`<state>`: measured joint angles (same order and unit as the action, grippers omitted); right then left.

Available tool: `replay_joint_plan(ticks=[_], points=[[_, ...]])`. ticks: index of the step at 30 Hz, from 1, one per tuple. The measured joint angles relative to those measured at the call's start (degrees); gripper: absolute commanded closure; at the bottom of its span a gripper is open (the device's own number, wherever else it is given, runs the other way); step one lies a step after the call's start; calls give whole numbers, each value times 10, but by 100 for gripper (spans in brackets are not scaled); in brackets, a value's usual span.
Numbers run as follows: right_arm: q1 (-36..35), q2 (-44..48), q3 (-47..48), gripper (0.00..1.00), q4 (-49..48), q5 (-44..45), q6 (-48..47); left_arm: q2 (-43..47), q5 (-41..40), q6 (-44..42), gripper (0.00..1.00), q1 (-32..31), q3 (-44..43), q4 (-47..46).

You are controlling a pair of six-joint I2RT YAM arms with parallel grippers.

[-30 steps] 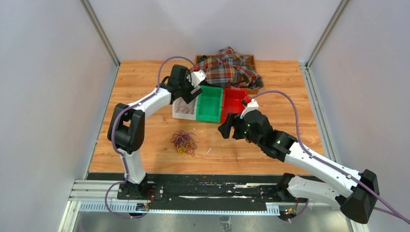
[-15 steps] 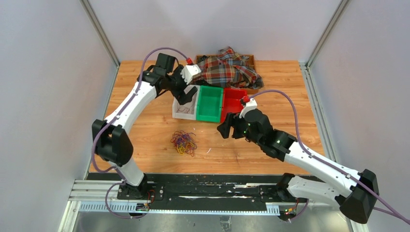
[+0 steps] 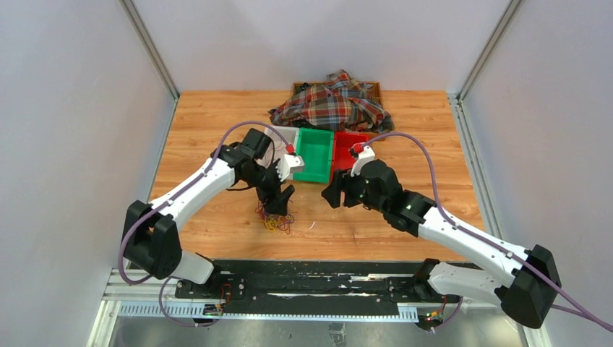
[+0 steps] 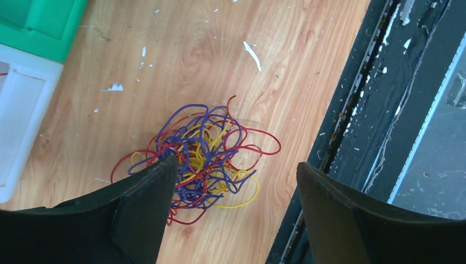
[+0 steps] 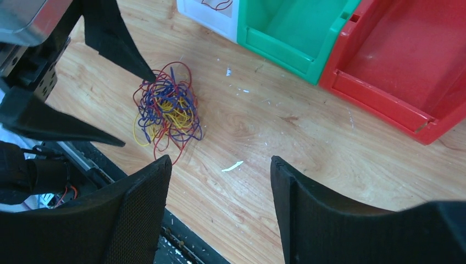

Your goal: Untangle the cables

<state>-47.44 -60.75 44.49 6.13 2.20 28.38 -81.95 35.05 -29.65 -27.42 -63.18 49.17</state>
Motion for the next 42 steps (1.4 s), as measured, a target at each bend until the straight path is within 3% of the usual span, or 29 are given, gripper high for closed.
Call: replay_joint_plan(ticks=[10, 16, 18, 26, 34, 42], points=[[3, 34, -24, 40, -3, -11, -6, -24, -12, 19, 47, -10, 3, -37], [7, 38, -24, 42, -3, -12, -10, -39, -24, 30, 86, -14, 16, -44], [8, 38, -24, 35, -3, -14, -12, -39, -26, 34, 98, -14, 16, -46], [7, 18, -31, 22, -59, -37, -27, -10, -47, 74, 99, -14, -17, -37], [2, -8, -48, 17, -189, -87, -70, 103, -47, 87, 99, -14, -99, 28], [-45, -64, -46, 17, -303, -118, -114, 131, -47, 110, 99, -15, -157, 71]])
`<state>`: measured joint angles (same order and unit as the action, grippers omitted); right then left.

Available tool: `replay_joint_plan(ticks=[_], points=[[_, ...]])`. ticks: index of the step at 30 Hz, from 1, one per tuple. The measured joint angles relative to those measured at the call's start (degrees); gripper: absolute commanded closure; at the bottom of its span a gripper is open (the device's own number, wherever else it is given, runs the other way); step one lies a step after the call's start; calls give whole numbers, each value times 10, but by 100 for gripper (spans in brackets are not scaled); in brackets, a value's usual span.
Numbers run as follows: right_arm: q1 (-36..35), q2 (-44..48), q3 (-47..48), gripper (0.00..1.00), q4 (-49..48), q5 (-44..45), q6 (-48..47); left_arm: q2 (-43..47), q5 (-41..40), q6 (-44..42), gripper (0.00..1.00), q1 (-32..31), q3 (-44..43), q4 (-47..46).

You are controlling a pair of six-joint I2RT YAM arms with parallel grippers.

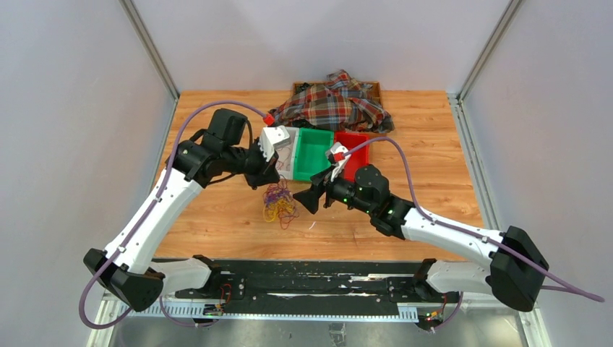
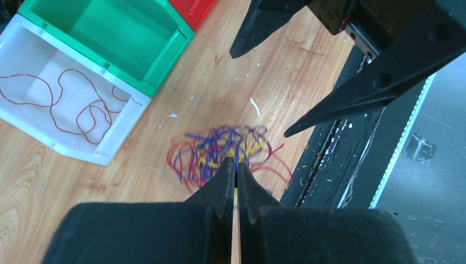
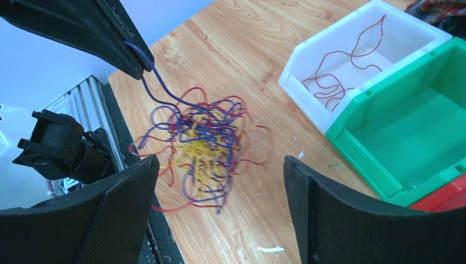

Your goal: Untangle the cables

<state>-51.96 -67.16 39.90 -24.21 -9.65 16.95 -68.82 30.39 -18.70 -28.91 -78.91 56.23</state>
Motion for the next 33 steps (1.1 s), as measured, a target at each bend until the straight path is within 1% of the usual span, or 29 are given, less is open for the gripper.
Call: replay_joint_plan(ticks=[8, 10, 14, 17, 19, 24, 33], points=[[-22, -37, 20, 17, -47, -3, -8, 0, 5, 26, 99, -1, -7, 12], [-28, -43, 25, 19, -55, 0, -9, 0, 7, 30, 99, -1, -7, 14], [-30, -55, 40, 26, -45, 43, -6, 6, 17, 34, 99, -1, -8, 21], [-30, -63, 51, 28, -39, 80, 3, 14, 27, 39, 99, -1, -11, 25], [-30, -65, 51, 27, -41, 94, 13, 18, 34, 40, 99, -2, -15, 26], [-30, -82, 51, 22, -75, 96, 36, 19, 42, 42, 99, -2, -21, 27], [-33, -94, 28, 21, -155, 82, 70, 19, 42, 42, 99, -2, -33, 30]])
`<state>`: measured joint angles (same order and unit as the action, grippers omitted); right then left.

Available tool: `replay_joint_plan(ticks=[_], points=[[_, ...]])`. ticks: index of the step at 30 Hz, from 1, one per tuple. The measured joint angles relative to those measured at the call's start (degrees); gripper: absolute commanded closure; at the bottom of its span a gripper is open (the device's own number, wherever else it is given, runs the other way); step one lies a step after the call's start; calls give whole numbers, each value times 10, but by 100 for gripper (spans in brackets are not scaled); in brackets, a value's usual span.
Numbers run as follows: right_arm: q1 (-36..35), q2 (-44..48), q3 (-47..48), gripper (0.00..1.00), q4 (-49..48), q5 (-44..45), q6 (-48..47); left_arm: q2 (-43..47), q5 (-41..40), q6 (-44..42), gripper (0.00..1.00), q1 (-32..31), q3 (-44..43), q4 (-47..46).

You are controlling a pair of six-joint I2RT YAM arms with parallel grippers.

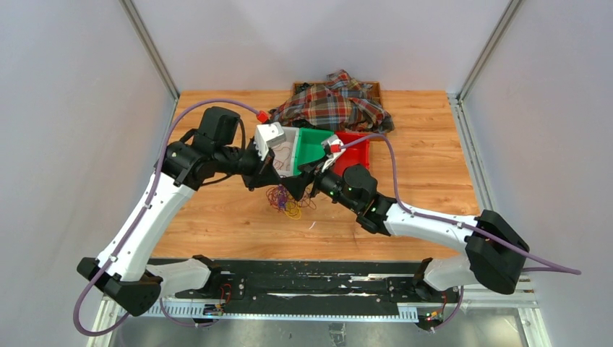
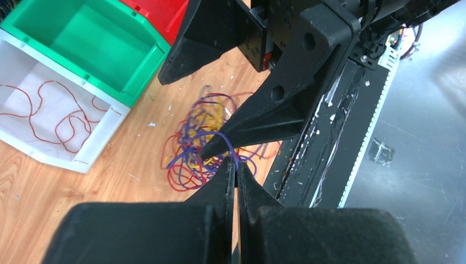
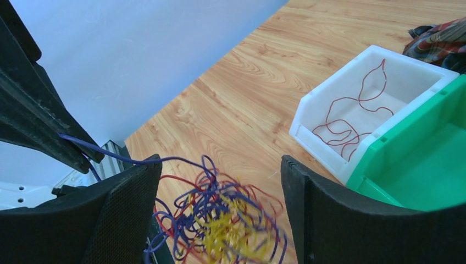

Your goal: Untangle the cables

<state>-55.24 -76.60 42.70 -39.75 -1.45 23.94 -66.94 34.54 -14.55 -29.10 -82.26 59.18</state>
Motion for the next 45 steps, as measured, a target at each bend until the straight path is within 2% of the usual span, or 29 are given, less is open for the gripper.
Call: replay_joint_plan(ticks=[11, 23, 34, 37, 40, 45], points=[[-8, -66, 5, 21, -60, -10, 36, -6, 0, 3, 99, -4, -24, 1], [-33, -163, 66, 33, -90, 0, 31, -27, 2, 22, 99, -14, -92, 11], [-37, -191, -20, 38, -94, 45, 17, -57, -7, 30, 99, -16, -247, 25], [-37, -193, -40, 45, -98, 54, 19, -64, -21, 30, 100, -17, -299, 30], [-37, -194, -48, 50, -106, 61, 27, -74, -46, 28, 99, -18, -350, 39], [-37, -208, -47, 46, -95, 60, 49, -100, -123, 23, 99, -19, -440, 39]])
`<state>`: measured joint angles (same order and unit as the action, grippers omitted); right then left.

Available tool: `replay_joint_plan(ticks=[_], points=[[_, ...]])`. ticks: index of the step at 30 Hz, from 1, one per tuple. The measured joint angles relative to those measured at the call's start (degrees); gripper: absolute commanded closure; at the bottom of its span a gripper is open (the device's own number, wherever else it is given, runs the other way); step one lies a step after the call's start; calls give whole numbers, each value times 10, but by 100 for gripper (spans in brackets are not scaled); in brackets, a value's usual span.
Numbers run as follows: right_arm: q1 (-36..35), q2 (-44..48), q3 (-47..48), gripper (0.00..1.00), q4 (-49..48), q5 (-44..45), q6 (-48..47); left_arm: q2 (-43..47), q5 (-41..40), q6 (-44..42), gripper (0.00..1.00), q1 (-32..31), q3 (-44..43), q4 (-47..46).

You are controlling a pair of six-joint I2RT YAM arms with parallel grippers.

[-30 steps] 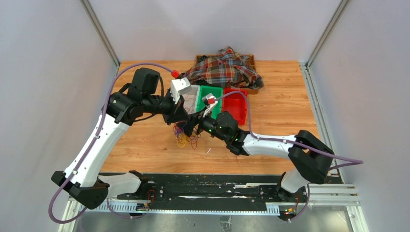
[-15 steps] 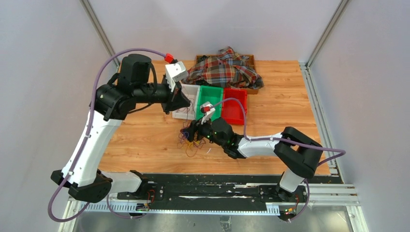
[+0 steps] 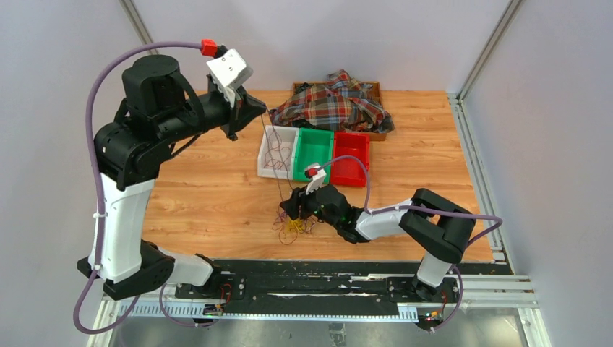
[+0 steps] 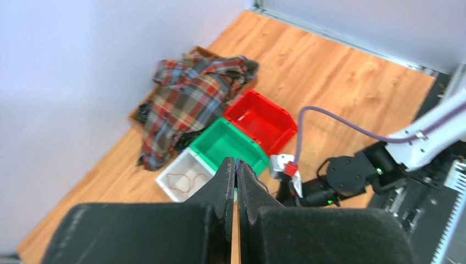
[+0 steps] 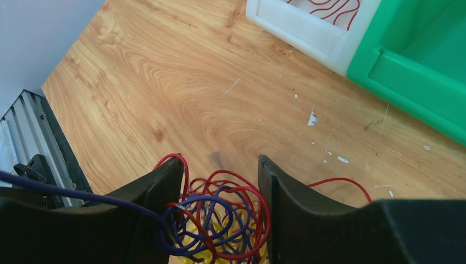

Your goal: Untangle the cables

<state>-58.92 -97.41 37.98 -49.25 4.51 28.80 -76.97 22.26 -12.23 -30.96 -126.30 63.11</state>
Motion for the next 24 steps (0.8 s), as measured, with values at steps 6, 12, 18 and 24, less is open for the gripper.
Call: replay_joint_plan(ticks=[6, 12, 18, 24], points=[[-5, -9, -10, 43, -18, 3, 15, -19, -71, -11, 100, 0, -57, 2], [-16, -9, -21, 41, -12, 12, 17, -37, -138, -30, 99, 0, -118, -64], [-18, -9, -30, 41, 12, 25, 9, -19, -185, -42, 100, 0, -126, -178], [-18, -13, -30, 41, 20, 26, 8, 21, -216, -63, 99, 0, -87, -290]])
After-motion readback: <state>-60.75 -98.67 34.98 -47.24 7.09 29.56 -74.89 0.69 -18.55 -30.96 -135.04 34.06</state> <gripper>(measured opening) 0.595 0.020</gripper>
